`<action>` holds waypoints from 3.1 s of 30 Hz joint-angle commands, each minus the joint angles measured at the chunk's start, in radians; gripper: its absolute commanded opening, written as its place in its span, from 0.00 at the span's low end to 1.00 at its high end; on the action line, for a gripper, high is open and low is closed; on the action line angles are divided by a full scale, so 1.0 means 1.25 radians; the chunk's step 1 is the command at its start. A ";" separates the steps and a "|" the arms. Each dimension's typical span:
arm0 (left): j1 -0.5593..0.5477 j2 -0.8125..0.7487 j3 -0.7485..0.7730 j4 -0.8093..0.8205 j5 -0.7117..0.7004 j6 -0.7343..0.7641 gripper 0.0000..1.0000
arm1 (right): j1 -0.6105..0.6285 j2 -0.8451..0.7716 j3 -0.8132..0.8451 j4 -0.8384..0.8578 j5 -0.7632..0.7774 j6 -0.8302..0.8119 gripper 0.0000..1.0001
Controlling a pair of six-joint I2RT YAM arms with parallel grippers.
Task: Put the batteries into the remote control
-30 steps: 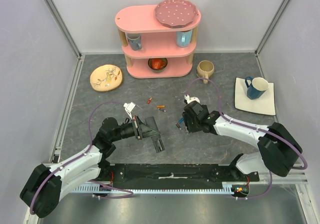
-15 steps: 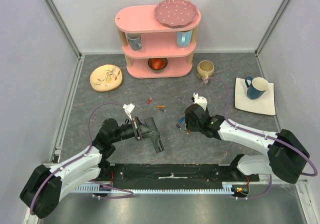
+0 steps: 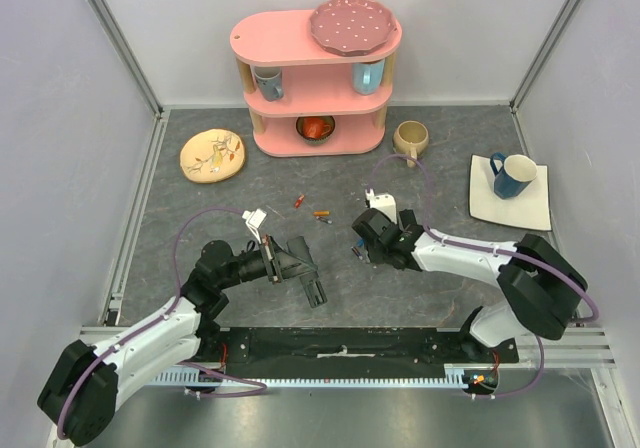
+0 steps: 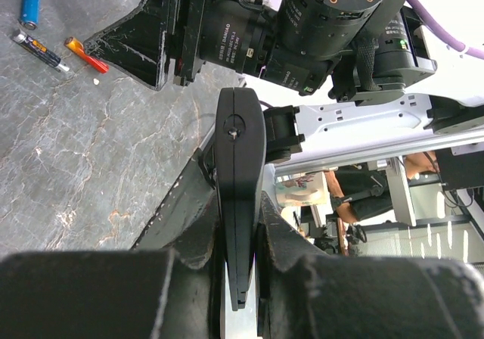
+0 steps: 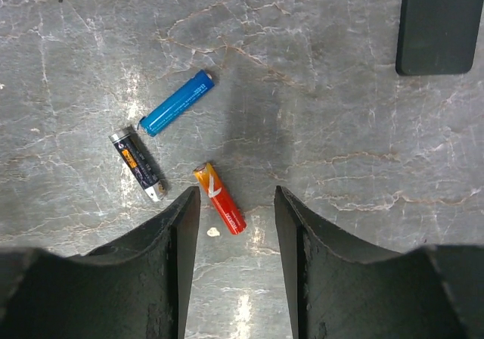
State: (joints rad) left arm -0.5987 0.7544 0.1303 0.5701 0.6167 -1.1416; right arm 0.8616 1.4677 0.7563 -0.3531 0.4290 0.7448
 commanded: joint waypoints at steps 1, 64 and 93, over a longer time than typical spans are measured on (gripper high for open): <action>0.003 -0.003 -0.004 0.010 -0.011 0.025 0.02 | 0.000 0.030 0.044 0.020 0.020 -0.094 0.52; 0.004 -0.159 -0.036 -0.089 0.047 0.065 0.02 | -0.141 0.260 0.240 0.195 -0.384 -1.030 0.00; 0.004 -0.161 -0.022 -0.119 0.045 0.076 0.02 | -0.141 0.124 0.274 0.204 -0.305 -0.840 0.45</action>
State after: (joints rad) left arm -0.5968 0.5476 0.0864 0.4057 0.6815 -1.0885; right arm 0.6872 1.7687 1.0622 -0.1818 -0.0059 -0.4259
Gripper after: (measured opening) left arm 0.178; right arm 0.430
